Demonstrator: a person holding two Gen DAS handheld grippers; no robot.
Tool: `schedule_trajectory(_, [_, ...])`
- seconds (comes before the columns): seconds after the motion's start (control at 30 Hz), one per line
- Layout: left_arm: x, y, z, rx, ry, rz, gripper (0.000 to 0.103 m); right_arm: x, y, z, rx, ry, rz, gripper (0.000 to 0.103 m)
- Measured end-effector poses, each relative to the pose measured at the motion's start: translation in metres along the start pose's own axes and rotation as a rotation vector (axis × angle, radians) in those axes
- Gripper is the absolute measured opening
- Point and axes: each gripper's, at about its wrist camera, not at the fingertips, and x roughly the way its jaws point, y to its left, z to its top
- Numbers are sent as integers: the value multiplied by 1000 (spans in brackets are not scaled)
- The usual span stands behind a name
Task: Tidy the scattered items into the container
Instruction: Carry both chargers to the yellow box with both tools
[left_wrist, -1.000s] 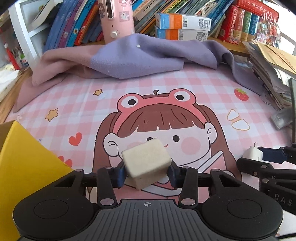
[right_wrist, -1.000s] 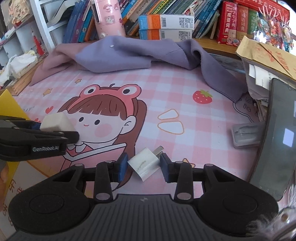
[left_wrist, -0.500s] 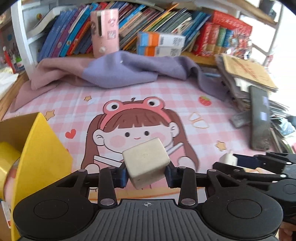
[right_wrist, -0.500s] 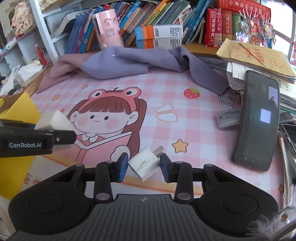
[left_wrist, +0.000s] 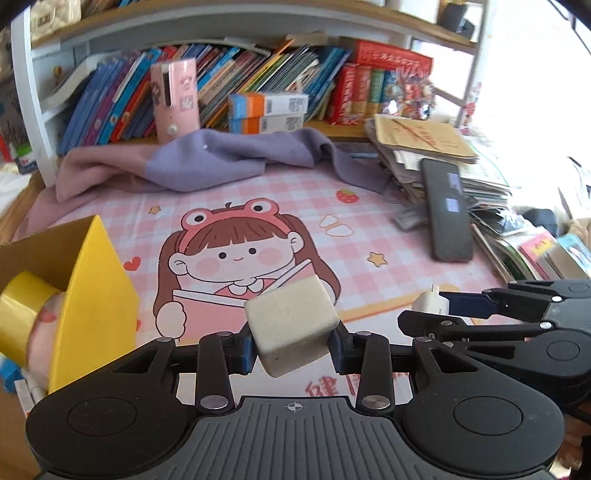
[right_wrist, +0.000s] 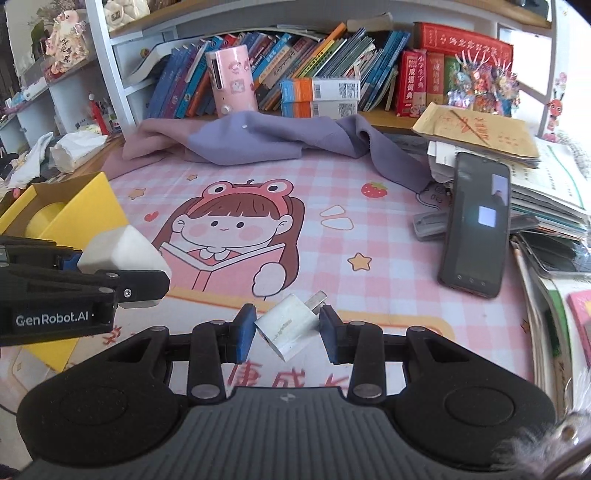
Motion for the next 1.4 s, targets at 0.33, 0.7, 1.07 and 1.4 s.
schedule_trajectory(0.33, [-53,1,-26,68,-97,-34,36,-42,34,-20,-12,-52,-35,35])
schedule_trajectory(0.7, [-107,23,-79,84,-130,-104,36,-87,92,-64,-3,-74,-96,36])
schedule_trajectory(1.07, [-163,52,-129,81,-146,-137,36,-131,153,-105,10,-89,-124,35])
schedule_trajectory(1.4, [-194,74,-159,68,-143,-148,36,-159,198,-129,-3,-91,-132,35])
